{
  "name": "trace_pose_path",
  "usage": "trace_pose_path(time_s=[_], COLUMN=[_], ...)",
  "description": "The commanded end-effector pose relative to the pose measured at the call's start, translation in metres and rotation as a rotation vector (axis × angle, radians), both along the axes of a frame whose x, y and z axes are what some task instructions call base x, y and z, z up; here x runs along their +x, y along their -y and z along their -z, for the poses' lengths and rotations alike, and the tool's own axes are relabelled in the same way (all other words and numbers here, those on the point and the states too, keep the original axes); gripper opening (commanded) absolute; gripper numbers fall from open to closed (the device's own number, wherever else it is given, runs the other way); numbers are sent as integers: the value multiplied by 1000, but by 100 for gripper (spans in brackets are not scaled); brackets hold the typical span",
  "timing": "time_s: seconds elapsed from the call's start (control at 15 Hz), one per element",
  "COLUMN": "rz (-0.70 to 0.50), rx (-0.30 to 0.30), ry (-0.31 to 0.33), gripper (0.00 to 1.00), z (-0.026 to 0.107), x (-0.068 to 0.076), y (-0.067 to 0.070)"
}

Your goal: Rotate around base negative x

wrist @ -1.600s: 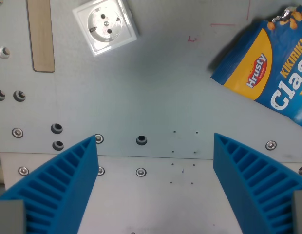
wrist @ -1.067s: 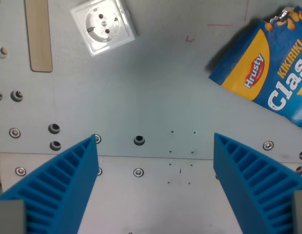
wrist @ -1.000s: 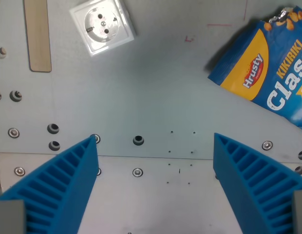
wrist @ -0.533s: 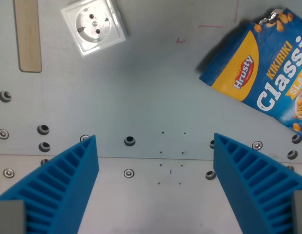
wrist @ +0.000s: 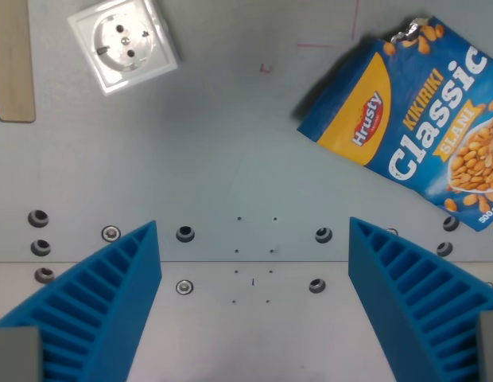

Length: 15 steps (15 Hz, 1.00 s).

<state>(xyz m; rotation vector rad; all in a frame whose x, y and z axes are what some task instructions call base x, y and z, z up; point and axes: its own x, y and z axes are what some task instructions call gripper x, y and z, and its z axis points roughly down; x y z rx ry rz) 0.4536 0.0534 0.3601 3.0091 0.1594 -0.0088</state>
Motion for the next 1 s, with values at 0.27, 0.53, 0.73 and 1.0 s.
trace_pose_path(time_s=[0.27,0.53,0.73,1.0], rz=[23,23,22,22], rx=[-254,-307,-347,-400], ry=[-9,-10,-10,-11], gripper=[100,100,100,100], z=[-3,-3,-3,-3], x=[-1,-1,-1,-1], y=[-3,-3,-3,-3])
